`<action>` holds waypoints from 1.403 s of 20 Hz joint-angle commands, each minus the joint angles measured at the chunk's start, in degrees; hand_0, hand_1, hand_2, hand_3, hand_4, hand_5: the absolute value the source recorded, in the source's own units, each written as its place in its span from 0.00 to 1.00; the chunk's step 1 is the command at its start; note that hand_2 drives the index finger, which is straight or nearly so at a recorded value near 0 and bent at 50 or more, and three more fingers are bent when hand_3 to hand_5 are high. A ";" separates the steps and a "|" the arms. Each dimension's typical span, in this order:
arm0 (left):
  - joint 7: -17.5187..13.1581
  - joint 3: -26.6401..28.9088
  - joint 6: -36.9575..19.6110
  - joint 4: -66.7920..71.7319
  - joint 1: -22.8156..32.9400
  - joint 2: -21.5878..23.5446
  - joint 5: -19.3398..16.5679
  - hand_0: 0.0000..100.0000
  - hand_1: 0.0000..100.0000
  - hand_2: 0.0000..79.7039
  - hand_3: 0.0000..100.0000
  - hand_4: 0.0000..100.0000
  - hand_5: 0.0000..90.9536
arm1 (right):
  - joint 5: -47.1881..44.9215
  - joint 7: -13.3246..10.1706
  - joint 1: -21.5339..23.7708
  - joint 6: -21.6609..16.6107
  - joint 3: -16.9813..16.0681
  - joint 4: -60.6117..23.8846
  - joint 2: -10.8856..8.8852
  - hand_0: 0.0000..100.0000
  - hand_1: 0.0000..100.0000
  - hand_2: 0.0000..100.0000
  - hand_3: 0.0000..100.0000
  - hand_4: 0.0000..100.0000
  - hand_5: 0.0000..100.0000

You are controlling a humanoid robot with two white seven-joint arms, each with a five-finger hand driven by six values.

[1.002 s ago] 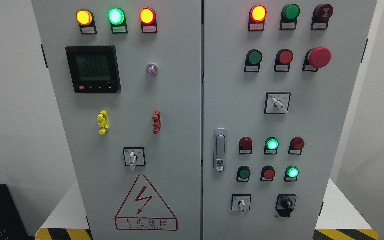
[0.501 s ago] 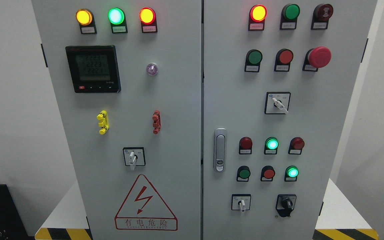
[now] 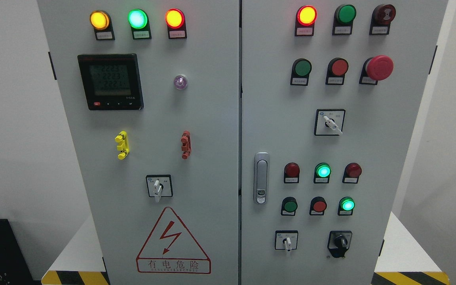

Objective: Turn on light switch 1

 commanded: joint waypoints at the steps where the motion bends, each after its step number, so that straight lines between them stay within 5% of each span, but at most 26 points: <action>1: 0.70 1.13 1.01 -11.85 -5.46 -0.02 0.02 0.44 0.50 0.37 0.65 0.87 0.87 | 0.00 -0.04 0.01 0.05 0.00 0.00 0.00 0.31 0.00 0.00 0.00 0.00 0.00; 11: 7.89 -4.84 9.44 -17.05 -13.98 -1.51 -1.99 0.37 0.59 0.45 0.79 0.91 0.93 | 0.00 -0.04 0.01 0.05 0.00 0.00 0.00 0.31 0.00 0.00 0.00 0.00 0.00; 19: 11.94 -10.55 17.78 -17.31 -23.47 -5.99 -4.81 0.20 0.62 0.49 0.81 0.93 0.95 | 0.00 -0.04 0.01 0.05 0.00 0.00 0.00 0.31 0.00 0.00 0.00 0.00 0.00; 28: 12.21 -12.14 27.98 -17.31 -33.50 -13.82 -13.17 0.19 0.62 0.51 0.85 0.94 0.95 | 0.00 -0.04 0.01 0.05 0.00 0.00 0.00 0.31 0.00 0.00 0.00 0.00 0.00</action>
